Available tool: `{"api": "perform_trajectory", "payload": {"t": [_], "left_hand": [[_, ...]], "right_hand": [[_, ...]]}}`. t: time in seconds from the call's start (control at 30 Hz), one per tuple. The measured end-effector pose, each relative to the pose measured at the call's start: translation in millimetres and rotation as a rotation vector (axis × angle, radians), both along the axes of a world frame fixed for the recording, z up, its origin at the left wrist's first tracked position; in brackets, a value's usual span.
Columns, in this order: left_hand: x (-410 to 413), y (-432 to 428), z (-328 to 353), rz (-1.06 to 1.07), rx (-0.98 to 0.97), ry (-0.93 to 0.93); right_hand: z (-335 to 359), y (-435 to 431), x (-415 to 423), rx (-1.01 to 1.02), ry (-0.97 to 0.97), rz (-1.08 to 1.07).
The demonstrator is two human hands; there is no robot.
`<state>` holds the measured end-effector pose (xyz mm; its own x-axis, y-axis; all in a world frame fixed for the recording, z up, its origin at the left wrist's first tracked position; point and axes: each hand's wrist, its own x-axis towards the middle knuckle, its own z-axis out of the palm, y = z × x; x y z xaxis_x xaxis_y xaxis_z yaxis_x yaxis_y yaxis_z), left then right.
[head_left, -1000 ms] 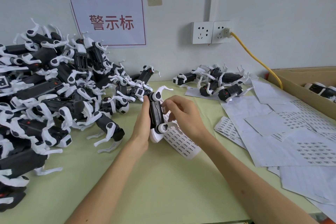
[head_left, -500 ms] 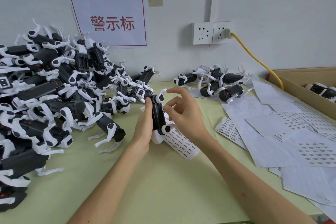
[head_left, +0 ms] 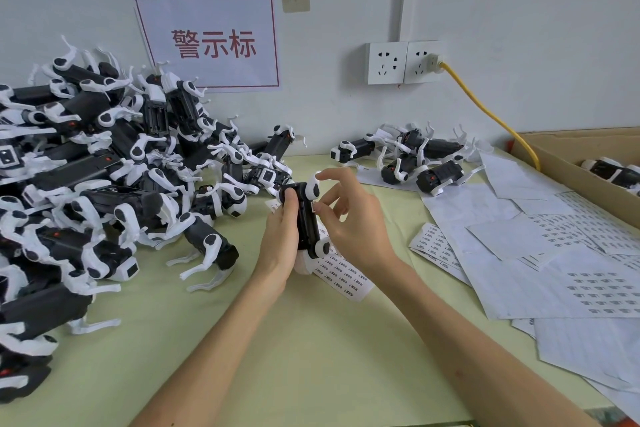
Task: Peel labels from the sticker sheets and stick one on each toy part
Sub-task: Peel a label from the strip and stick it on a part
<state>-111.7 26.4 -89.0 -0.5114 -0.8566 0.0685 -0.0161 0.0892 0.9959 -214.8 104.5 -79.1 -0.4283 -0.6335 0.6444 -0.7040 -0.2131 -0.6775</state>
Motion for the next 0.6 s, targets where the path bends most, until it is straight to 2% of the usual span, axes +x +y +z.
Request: {"api": "perform_trajectory", "payload": {"t": [0.6], "left_hand": [[-1.0, -0.5, -1.2, 0.019, -0.094, -0.01]], "right_hand": [[-1.7, -0.5, -0.7, 0.032, 0.041, -0.048]]}}
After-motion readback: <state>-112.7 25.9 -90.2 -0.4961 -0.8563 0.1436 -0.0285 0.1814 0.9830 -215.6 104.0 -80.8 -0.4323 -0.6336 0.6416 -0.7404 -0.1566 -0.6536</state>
